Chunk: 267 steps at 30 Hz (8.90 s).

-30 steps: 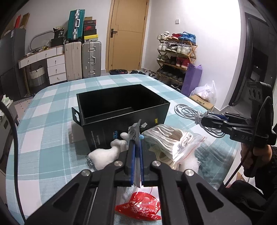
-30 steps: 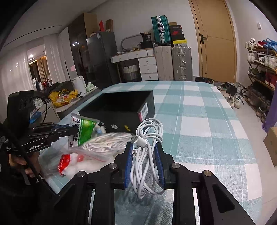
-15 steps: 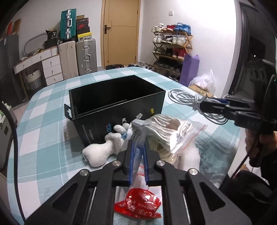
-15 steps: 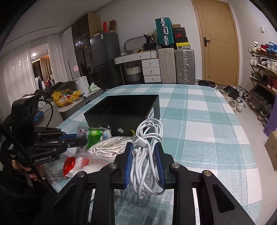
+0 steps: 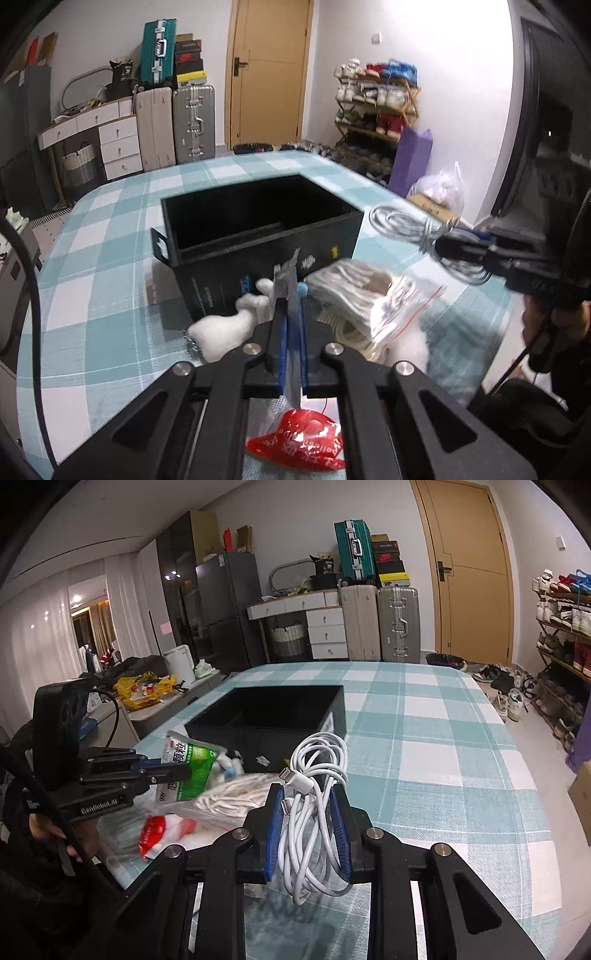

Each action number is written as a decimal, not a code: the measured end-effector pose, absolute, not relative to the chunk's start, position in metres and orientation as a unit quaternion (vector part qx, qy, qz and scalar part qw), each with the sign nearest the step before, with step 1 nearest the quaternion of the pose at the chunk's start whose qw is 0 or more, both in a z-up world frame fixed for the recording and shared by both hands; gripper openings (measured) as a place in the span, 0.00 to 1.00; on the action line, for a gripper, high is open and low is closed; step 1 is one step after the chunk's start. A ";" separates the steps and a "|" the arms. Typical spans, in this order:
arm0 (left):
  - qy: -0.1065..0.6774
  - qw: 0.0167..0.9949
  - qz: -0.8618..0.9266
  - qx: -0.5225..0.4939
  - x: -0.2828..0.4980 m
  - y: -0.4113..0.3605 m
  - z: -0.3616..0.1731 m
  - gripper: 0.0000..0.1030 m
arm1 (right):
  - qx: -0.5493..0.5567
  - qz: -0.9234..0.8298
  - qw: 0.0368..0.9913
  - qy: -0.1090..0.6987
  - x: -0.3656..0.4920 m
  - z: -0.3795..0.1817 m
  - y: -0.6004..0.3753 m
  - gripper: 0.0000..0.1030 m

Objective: Organize soft objects
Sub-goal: 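Carry the white cable into the black box with the right gripper and release, then withdraw the right gripper from the box toward the rope bag, then grasp the bag of white rope with the right gripper while the left grasps the red packet, then lower the rope bag and red packet into the black box and release both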

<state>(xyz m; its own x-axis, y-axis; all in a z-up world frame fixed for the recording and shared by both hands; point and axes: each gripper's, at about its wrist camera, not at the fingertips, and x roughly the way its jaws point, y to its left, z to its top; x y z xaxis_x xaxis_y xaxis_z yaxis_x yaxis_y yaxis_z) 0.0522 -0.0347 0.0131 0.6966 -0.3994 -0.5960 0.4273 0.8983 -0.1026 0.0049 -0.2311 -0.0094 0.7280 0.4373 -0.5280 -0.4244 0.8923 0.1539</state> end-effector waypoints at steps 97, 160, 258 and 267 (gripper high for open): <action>0.330 0.938 -0.107 0.015 0.063 -0.004 0.015 1.00 | 0.014 0.250 0.894 0.370 0.039 -0.014 -0.192 1.00; 0.386 0.898 -0.205 0.042 0.025 -0.007 -0.020 0.57 | 0.014 0.235 0.862 0.449 0.081 -0.049 -0.146 0.73; 0.312 0.942 -0.120 0.017 0.166 -0.029 0.022 0.65 | -0.025 0.296 0.875 0.381 0.180 -0.009 -0.142 0.51; 0.297 0.947 -0.125 0.014 0.133 -0.027 0.035 1.00 | -0.015 0.276 0.903 0.328 0.143 0.019 -0.170 0.99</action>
